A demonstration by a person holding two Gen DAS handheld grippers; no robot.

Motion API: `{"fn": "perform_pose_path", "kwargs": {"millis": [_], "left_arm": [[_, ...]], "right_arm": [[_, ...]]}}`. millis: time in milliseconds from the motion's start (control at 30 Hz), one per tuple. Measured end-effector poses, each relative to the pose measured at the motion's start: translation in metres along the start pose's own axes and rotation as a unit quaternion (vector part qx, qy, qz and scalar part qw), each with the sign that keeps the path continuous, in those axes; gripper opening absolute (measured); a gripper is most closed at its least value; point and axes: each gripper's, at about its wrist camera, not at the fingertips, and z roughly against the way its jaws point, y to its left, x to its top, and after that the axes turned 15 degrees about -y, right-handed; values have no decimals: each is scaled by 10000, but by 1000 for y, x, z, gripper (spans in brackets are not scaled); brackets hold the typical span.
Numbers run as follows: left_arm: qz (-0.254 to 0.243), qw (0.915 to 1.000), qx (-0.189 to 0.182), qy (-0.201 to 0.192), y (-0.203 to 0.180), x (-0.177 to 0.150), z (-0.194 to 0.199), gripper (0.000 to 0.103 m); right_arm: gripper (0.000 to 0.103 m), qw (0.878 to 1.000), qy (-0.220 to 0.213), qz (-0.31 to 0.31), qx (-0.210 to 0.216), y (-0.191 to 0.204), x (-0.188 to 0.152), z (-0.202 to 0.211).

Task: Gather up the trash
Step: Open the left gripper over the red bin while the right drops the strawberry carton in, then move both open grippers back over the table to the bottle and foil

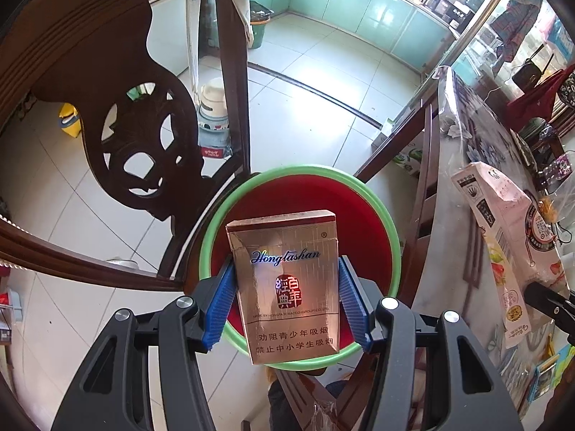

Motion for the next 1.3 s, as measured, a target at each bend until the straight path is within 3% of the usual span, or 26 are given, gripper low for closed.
{"fn": "perform_pose_path", "kwargs": {"millis": [100, 200, 300, 367, 667, 767, 1000, 1200, 1300], "left_arm": [[249, 9996, -133, 93, 5, -3, -4, 52], [287, 9995, -23, 155, 7, -4, -7, 53], [340, 9993, 46, 158, 10, -5, -8, 63], [377, 9992, 67, 122, 12, -3, -6, 63], [275, 9996, 73, 18, 3, 1, 3, 63], [109, 9999, 40, 29, -9, 1, 5, 63], [-280, 9994, -199, 38, -60, -1, 7, 63], [-756, 9956, -545, -93, -135, -10, 15, 67], [-932, 9925, -770, -186, -181, -17, 23, 69]], "right_arm": [[30, 9999, 88, -9, 111, 5, 0, -7], [31, 9998, 126, 45, 166, 11, 0, -12], [39, 9996, 42, -29, 273, 15, 5, -14], [39, 9995, -7, -37, 321, 17, 8, -12], [40, 9998, -77, 16, 209, 6, 3, 3], [46, 9999, -159, -23, 2, -11, -5, 14], [46, 9953, -243, -400, -847, -93, -34, 55], [57, 9763, -561, -746, -1955, -212, -53, 122], [72, 9629, -715, -883, -2449, -267, -61, 148]]}}
